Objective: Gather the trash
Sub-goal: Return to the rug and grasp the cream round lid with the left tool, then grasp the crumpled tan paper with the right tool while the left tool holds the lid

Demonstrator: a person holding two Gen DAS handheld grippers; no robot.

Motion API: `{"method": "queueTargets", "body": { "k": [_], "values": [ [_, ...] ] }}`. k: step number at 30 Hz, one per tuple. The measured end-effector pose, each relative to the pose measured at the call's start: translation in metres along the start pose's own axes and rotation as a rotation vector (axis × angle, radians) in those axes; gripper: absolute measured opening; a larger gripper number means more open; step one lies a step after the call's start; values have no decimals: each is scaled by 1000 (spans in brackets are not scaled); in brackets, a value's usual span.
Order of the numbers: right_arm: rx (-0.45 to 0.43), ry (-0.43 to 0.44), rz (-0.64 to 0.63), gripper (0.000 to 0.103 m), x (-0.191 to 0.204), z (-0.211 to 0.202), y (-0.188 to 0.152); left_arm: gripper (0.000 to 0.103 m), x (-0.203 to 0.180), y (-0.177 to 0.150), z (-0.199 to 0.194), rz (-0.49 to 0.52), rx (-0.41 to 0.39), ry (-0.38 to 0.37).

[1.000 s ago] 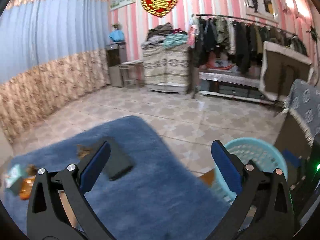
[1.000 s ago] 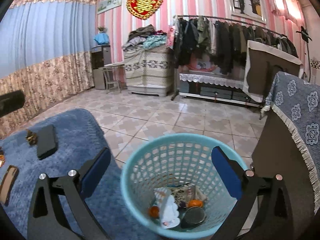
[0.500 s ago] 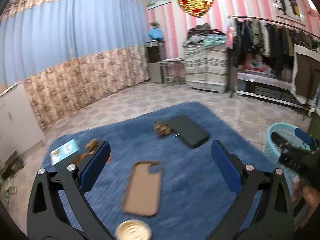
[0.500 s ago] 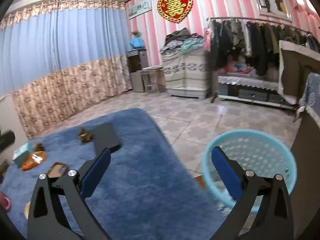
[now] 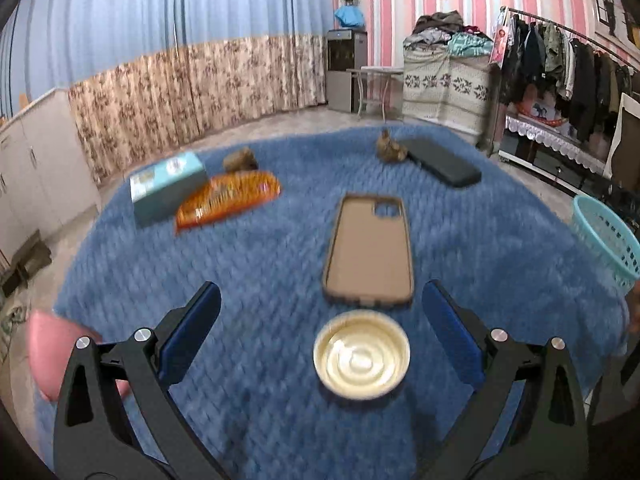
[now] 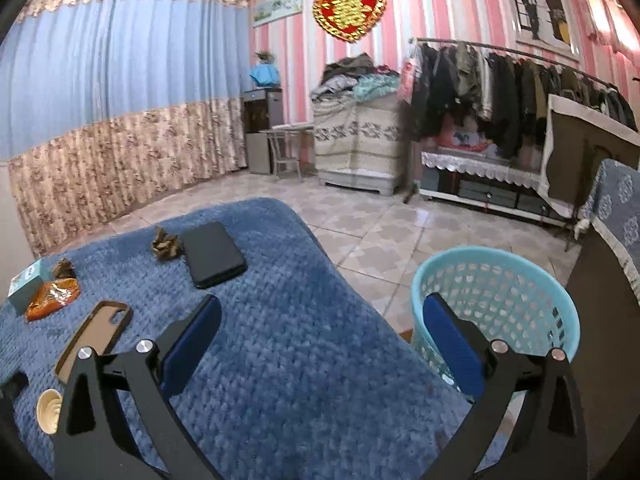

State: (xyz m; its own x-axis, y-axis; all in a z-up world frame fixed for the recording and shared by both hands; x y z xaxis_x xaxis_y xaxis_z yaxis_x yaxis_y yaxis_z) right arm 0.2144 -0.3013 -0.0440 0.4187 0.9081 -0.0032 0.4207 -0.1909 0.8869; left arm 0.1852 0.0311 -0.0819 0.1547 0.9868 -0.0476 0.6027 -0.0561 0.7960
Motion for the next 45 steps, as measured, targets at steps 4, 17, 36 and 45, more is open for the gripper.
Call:
{"method": "queueTargets", "body": {
  "k": [4, 17, 36, 45],
  "values": [
    [23, 26, -23, 99, 2, 4, -6, 97, -12, -19, 8, -10, 42, -35],
    [65, 67, -80, 98, 21, 13, -18, 68, -27, -45, 39, -17, 162, -79],
    [80, 188, -231, 98, 103, 22, -24, 60, 51, 12, 45, -36, 48, 37],
    [89, 261, -337, 98, 171, 56, -12, 61, 123, 58, 91, -186, -14, 175]
  ]
}}
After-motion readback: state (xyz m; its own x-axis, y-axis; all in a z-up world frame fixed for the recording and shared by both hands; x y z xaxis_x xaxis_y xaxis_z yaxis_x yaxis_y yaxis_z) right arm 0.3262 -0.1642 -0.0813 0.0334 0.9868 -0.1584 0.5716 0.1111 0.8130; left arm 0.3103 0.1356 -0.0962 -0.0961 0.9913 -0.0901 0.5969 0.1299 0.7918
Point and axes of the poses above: each gripper's, at about its wrist camera, not at the fingertips, and z roughly the way its jaws point, x to its left, y to its top, the point moved 6 cm from there along z, roughly the way its jaws point, and after that the axes turned 8 degrees about -y, right-handed, at the moved point
